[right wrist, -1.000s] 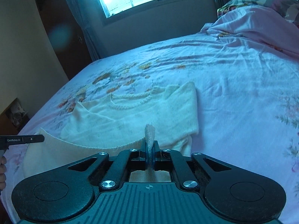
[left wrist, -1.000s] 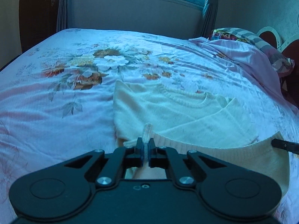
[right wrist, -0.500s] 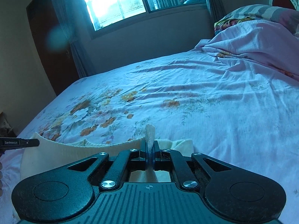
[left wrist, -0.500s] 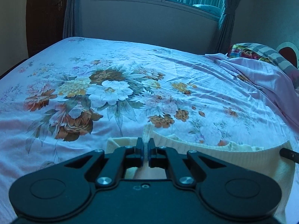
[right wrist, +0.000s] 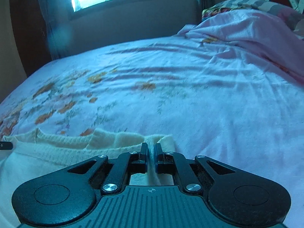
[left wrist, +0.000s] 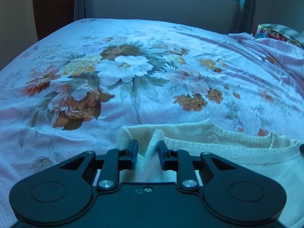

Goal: Fold small clothes
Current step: 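Lay the hem over the collar and open both grippers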

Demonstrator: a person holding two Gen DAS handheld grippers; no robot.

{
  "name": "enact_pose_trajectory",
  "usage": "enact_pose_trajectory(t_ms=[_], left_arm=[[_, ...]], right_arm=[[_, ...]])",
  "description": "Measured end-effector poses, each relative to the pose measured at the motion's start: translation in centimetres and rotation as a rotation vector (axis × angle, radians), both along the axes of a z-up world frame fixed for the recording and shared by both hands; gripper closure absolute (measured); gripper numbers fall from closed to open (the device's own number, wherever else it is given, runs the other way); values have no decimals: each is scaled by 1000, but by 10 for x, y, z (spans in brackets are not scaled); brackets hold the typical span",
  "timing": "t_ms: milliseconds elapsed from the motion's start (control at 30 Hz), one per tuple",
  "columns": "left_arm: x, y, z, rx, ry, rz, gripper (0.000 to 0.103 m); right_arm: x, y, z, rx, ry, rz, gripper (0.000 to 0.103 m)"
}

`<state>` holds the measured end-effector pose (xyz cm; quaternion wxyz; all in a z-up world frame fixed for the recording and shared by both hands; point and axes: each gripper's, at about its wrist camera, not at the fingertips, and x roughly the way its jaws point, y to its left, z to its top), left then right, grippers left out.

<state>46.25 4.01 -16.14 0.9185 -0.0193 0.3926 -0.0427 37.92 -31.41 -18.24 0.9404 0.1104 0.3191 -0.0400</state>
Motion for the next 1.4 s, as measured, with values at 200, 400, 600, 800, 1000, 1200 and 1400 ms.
enact_pose_trajectory(t_ms=[200, 400, 600, 800, 1000, 1200, 1400], left_arm=[[-45, 9, 23, 1, -29, -67, 63], [-66, -11, -20, 115, 38, -106, 58], [-117, -4, 2, 85, -6, -55, 60], [-176, -27, -18, 128, 23, -147, 54], [-193, -21, -11, 100, 32, -109, 51], [-204, -16, -22, 132, 61, -117, 45], [-208, -19, -24, 153, 64, -111, 44]], right_arm=[[-47, 25, 28, 6, -31, 130, 99], [-66, 58, -15, -57, 106, 198, 100], [-105, 58, 17, 37, 33, 153, 99], [-148, 94, -6, -46, 103, 233, 99], [-176, 87, 10, -8, 30, 148, 99], [-193, 81, -11, -34, 125, 117, 99], [-201, 85, -13, -43, 143, 68, 99]])
